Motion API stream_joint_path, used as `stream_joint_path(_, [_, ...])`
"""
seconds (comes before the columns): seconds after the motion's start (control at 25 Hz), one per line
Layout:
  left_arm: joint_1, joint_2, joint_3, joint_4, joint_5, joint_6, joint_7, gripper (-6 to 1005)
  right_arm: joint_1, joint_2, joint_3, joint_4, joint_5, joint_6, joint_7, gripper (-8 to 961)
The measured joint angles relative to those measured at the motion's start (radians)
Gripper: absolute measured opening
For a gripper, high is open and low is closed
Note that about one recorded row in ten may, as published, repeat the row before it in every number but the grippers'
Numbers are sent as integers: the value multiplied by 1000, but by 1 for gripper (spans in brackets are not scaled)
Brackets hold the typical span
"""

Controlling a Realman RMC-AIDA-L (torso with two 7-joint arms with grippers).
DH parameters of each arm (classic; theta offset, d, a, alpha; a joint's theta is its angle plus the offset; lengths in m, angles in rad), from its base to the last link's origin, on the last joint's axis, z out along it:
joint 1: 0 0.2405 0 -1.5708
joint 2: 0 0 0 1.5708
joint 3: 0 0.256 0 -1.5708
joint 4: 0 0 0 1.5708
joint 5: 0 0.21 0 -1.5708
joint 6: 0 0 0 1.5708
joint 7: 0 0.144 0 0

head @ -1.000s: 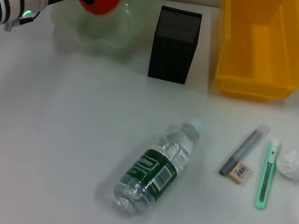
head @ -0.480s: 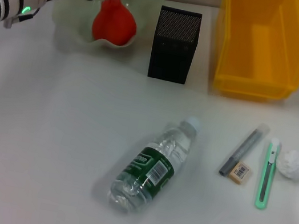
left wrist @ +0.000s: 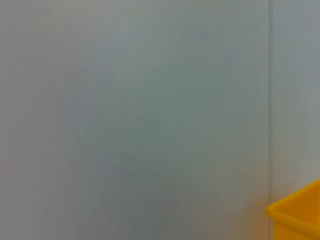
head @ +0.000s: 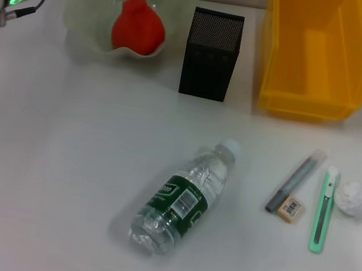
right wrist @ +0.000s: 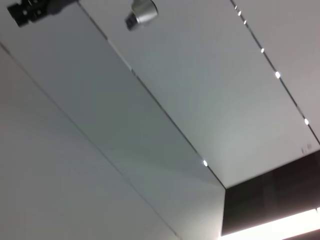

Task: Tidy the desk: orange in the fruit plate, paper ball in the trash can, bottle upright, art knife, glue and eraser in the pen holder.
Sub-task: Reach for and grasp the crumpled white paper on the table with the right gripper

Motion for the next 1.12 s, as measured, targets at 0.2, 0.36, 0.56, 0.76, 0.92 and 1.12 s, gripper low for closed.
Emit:
stream_joint_path(0.2, [113, 1, 20, 131, 1, 86, -74, 776, 30, 30, -236, -232, 162, 1, 178, 644])
stream_joint_path(0.36, [161, 0, 20, 154, -4, 103, -84, 774, 27, 107, -400, -612, 316, 15, 388, 612])
stream_joint_path(0.56, [181, -3, 21, 149, -5, 107, -85, 773, 55, 111, -483, -852, 345, 45, 618, 568])
stream_joint_path(0.76, [182, -3, 27, 147, -6, 108, -92, 773, 70, 103, -631, -1045, 309, 84, 806, 525])
stream_joint_path(0.92, [176, -2, 29, 141, -6, 109, -94, 773, 74, 103, -758, -1225, 201, 111, 957, 526])
stream_joint_path(1.12, [167, -3, 28, 116, -6, 109, -89, 773, 90, 108, -893, -1352, 13, 110, 1060, 525])
